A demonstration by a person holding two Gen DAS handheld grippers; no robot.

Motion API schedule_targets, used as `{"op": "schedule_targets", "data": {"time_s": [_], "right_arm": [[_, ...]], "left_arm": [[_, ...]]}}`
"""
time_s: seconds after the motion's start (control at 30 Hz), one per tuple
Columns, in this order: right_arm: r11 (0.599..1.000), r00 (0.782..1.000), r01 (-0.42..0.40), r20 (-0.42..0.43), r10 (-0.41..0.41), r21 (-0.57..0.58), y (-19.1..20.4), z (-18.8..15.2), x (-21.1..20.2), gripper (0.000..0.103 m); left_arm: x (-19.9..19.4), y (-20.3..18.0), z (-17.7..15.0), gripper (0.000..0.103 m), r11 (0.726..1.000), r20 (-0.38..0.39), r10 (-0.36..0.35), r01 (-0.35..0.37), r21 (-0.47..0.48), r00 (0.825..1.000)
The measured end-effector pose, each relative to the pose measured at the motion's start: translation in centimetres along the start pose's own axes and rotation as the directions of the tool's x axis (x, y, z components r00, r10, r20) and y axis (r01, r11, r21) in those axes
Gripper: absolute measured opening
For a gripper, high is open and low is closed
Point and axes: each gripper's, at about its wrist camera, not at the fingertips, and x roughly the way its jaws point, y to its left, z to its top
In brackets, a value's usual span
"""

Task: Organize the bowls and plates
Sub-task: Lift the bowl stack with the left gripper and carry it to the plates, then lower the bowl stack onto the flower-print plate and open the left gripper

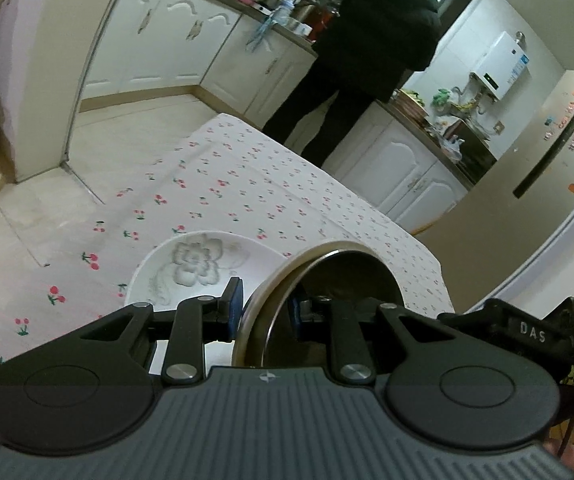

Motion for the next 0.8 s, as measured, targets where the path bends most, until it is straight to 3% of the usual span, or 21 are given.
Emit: {"op": "schedule_targets", "data": {"time_s": [0.5, 0.8], "right_arm": [[0.999, 0.999, 0.032, 0.002, -0.032, -0.035, 0.54, 0.14, 0.85, 0.065], [0.996, 0.999, 0.047, 0.027, -0.045, -0.071, 0.67, 0.26, 0.73, 0.077]], "left_arm": [[-0.26, 0.13, 0.13, 0.022, 0.999, -0.035, 0.008, -0.009, -0.037, 0.999], [-0.41, 0.02, 0.4, 0.026, 0.999, -0.022, 0.02, -0.021, -0.041, 1.0]]}}
